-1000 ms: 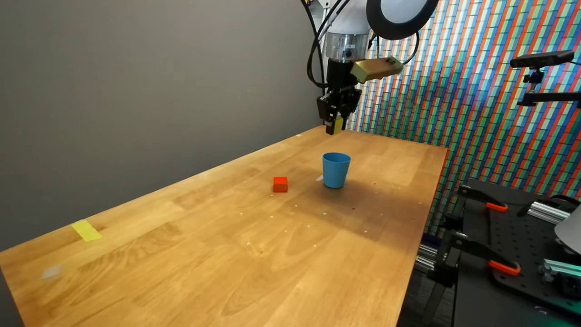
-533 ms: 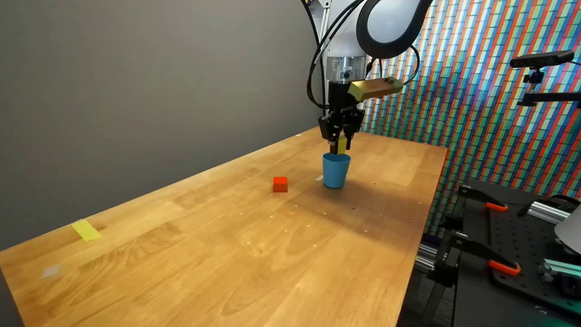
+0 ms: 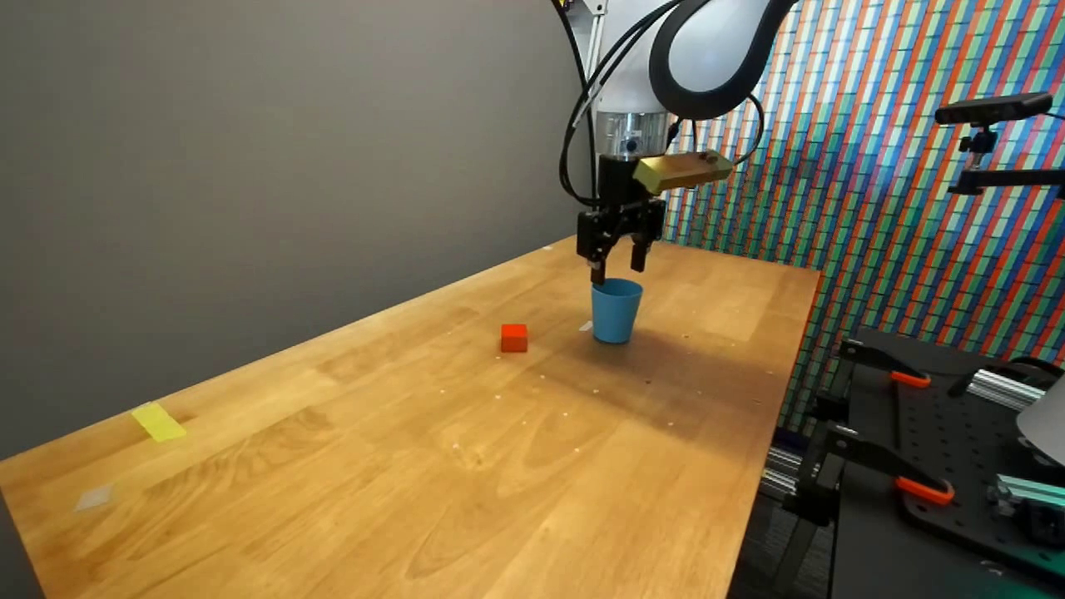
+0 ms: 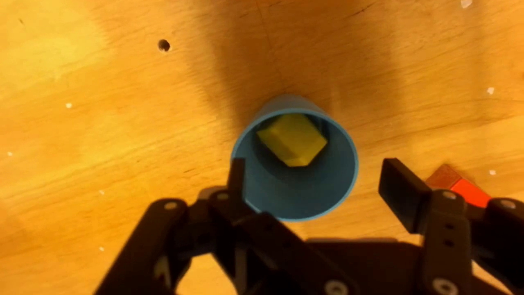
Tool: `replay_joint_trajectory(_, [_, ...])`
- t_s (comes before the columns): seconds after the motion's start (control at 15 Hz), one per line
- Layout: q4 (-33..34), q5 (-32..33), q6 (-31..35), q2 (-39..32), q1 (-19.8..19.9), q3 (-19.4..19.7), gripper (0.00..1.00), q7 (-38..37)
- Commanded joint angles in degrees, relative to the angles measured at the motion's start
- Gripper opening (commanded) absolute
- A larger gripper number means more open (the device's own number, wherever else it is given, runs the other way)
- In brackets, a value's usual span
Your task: Put the yellow block in the blue cup
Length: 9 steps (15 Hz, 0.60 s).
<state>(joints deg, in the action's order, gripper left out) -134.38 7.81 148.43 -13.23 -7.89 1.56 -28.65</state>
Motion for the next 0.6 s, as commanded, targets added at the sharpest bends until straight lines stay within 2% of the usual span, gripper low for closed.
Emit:
replay_joint_trajectory(0.0, [-1.9, -0.5, -1.0, 5.6, 0.1, -0.7, 1.0, 3.5])
replay_joint_trajectory(0.27, [-4.4, 1.3, -4.5, 15.1, -0.1, -2.5, 1.0, 6.5])
replay_joint_trajectory(0.53, [-4.5, -1.2, -11.5, 24.7, 0.2, -5.6, 1.0, 12.8])
